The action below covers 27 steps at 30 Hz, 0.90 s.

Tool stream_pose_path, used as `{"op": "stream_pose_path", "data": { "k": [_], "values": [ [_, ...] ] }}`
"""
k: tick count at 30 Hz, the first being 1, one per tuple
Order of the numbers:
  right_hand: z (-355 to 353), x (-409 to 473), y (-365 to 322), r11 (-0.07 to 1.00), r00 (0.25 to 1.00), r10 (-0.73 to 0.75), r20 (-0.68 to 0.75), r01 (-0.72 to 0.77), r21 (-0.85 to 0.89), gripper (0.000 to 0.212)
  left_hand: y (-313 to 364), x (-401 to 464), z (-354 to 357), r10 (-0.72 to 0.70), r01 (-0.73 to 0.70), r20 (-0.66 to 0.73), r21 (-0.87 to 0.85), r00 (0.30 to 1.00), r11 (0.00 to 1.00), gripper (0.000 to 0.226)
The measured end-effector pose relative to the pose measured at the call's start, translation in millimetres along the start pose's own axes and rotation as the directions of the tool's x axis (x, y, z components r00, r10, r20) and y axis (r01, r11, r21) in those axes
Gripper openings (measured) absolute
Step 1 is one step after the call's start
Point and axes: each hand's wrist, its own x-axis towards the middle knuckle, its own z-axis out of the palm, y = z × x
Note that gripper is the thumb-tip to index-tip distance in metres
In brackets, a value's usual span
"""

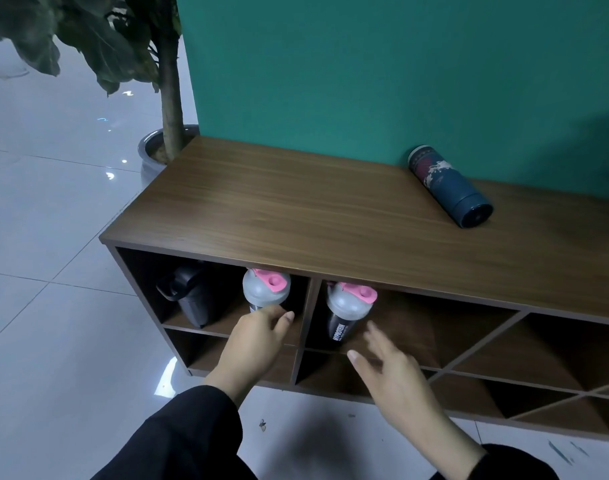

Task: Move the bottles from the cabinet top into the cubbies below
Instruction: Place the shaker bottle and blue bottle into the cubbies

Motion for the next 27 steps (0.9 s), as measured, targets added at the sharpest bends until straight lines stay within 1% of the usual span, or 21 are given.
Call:
{"op": "stream_pose_path", "data": {
  "k": [2, 3, 5, 7, 8, 9, 11, 13, 14, 15, 16, 17, 18, 20, 24, 26, 27],
  "values": [
    [-7.0, -9.9, -18.2, 0.983, 0.992, -0.125, -0.033, 0.128, 0.132, 0.032, 10.2, -3.2, 3.5, 0.04, -0.04, 0.018, -0.031, 0.999, 0.999, 0.04],
    [-9.8, -11.4, -27.8, 0.97, 0.982, -0.171, -0.079, 0.182, 0.161, 0.024, 15.6, -6.0, 6.0, 0.061, -0.06, 0.026, -0.048, 0.998, 0.997, 0.043],
    [-21.1, -7.9, -43.6, 0.933, 0.939, -0.269, -0.215, 0.309, 0.183, 0.025, 24.1, -12.0, 11.8, 0.105, -0.102, 0.036, -0.07, 0.994, 0.992, 0.047],
    [-42.1, 3.8, -50.6, 0.88, 0.842, -0.366, -0.396, 0.451, 0.146, 0.022, 28.1, -16.9, 15.1, 0.137, -0.136, 0.022, -0.065, 0.99, 0.989, 0.049],
    [-56.4, 14.5, -49.3, 0.865, 0.787, -0.385, -0.482, 0.49, 0.108, 0.02, 29.4, -17.9, 15.8, 0.144, -0.143, 0.009, -0.061, 0.99, 0.988, 0.049],
    [-73.1, 27.6, -46.0, 0.865, 0.741, -0.381, -0.552, 0.497, 0.07, 0.019, 30.6, -18.0, 16.1, 0.146, -0.146, -0.006, -0.058, 0.989, 0.988, 0.049],
    [-106.7, 58.0, -33.9, 0.905, 0.683, -0.3, -0.666, 0.424, 0.027, 0.02, 31.6, -16.4, 16.3, 0.147, -0.148, -0.029, -0.055, 0.989, 0.987, 0.049],
    [-134.0, 88.6, -16.4, 0.963, 0.676, -0.108, -0.729, 0.254, 0.094, 0.036, 30.6, -14.5, 16.3, 0.151, -0.153, -0.036, -0.054, 0.988, 0.987, 0.05],
    [-144.7, 102.4, -7.1, 0.976, 0.692, 0.013, -0.722, 0.15, 0.161, 0.048, 29.8, -14.1, 15.9, 0.15, -0.152, -0.034, -0.054, 0.988, 0.987, 0.05],
    [-153.0, 114.1, 1.1, 0.972, 0.718, 0.121, -0.685, 0.054, 0.229, 0.061, 28.5, -13.8, 15.8, 0.147, -0.149, -0.032, -0.056, 0.989, 0.987, 0.05],
    [-159.4, 124.1, 8.5, 0.958, 0.749, 0.204, -0.63, -0.021, 0.286, 0.074, 27.1, -13.3, 15.6, 0.145, -0.147, -0.033, -0.055, 0.989, 0.988, 0.05],
    [-163.6, 133.0, 14.3, 0.944, 0.777, 0.255, -0.575, -0.072, 0.322, 0.086, 25.6, -12.7, 15.7, 0.146, -0.147, -0.034, -0.052, 0.989, 0.988, 0.05],
    [-166.0, 141.3, 18.8, 0.935, 0.796, 0.282, -0.535, -0.103, 0.339, 0.095, 24.1, -12.1, 15.6, 0.144, -0.146, -0.034, -0.046, 0.989, 0.988, 0.05],
    [-167.7, 156.7, 23.0, 0.929, 0.807, 0.299, -0.51, -0.124, 0.349, 0.104, 21.0, -10.4, 15.1, 0.135, -0.136, -0.03, -0.038, 0.99, 0.99, 0.049],
    [-167.0, 186.1, 17.9, 0.918, 0.798, 0.292, -0.527, -0.08, 0.387, 0.108, 15.1, -5.8, 10.8, 0.091, -0.092, -0.032, -0.048, 0.995, 0.995, 0.045],
    [-167.2, 196.7, 16.3, 0.914, 0.792, 0.314, -0.524, -0.103, 0.392, 0.105, 13.1, -3.5, 9.1, 0.073, -0.075, -0.037, -0.051, 0.997, 0.996, 0.045],
    [-167.5, 202.2, 17.4, 0.915, 0.789, 0.322, -0.524, -0.117, 0.386, 0.101, 12.1, -2.5, 8.9, 0.068, -0.07, -0.039, -0.053, 0.997, 0.996, 0.045]
  ]
}}
